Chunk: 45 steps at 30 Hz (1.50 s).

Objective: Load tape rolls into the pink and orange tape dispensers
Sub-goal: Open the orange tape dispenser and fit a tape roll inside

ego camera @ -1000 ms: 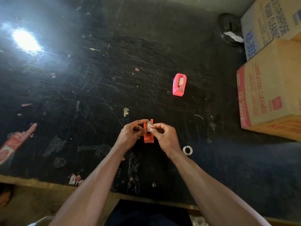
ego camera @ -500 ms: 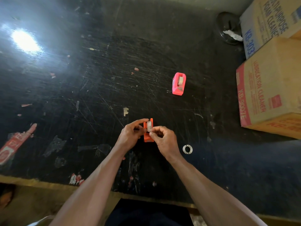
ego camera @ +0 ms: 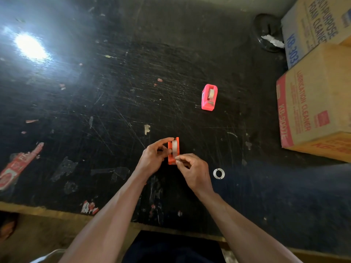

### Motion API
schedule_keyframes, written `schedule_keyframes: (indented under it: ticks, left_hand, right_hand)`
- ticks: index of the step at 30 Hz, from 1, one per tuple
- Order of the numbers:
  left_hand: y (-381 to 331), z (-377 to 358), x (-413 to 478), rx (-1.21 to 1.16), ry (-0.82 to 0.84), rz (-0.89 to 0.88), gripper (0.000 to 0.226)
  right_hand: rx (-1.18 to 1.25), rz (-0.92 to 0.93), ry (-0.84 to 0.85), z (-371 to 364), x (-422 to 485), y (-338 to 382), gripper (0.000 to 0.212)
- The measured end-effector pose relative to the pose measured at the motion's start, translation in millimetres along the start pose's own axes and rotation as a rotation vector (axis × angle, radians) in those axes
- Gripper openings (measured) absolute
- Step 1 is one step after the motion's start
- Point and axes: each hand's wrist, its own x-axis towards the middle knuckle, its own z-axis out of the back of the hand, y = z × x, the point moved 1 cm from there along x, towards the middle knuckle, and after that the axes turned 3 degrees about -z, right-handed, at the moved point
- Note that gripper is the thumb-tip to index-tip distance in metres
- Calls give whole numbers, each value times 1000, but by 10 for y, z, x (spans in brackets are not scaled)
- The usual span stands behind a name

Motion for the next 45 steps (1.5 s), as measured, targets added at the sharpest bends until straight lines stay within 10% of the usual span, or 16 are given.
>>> schedule_keyframes:
  ticks: [27, 45]
  left_hand:
    - [-33, 9, 11, -13, 19, 21, 44]
    - [-92, -37, -58, -125, -34, 55, 43]
  right_hand:
    - [-457, 348, -21, -106, -240, -234, 33]
    - [-245, -14, -33, -16, -385, 56, 52]
